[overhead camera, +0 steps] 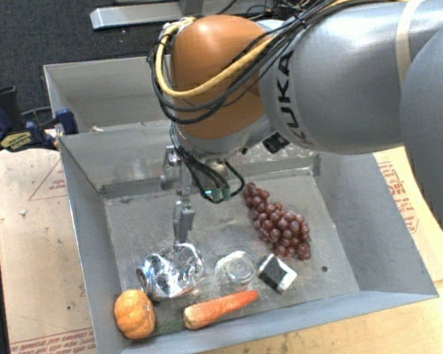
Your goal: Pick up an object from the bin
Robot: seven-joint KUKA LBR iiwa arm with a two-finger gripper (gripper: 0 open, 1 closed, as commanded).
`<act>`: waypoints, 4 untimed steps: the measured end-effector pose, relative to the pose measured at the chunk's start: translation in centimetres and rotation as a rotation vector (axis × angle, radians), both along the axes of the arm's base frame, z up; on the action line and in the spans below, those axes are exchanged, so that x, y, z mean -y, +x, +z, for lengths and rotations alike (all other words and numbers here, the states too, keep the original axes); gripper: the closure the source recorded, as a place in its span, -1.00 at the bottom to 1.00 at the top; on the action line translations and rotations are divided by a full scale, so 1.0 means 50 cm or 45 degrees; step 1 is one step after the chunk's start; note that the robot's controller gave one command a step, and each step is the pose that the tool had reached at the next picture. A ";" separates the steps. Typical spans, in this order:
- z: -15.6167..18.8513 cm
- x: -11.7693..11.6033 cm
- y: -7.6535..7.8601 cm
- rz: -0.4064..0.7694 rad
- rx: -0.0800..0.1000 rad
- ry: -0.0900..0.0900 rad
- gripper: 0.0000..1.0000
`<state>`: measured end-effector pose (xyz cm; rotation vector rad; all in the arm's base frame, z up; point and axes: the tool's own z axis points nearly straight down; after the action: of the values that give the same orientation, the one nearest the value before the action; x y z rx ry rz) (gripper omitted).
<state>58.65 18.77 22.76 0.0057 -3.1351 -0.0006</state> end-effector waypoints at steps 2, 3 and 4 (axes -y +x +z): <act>-0.047 0.008 -0.013 0.014 0.023 0.005 -1.00; -0.142 0.049 -0.087 0.071 -0.001 -0.002 -1.00; -0.161 0.026 -0.083 0.037 0.008 0.001 -1.00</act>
Offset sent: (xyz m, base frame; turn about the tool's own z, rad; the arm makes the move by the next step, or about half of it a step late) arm -0.0522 -0.0194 -0.1576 -0.0721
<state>54.49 17.46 14.70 0.0516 -3.1409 -0.0019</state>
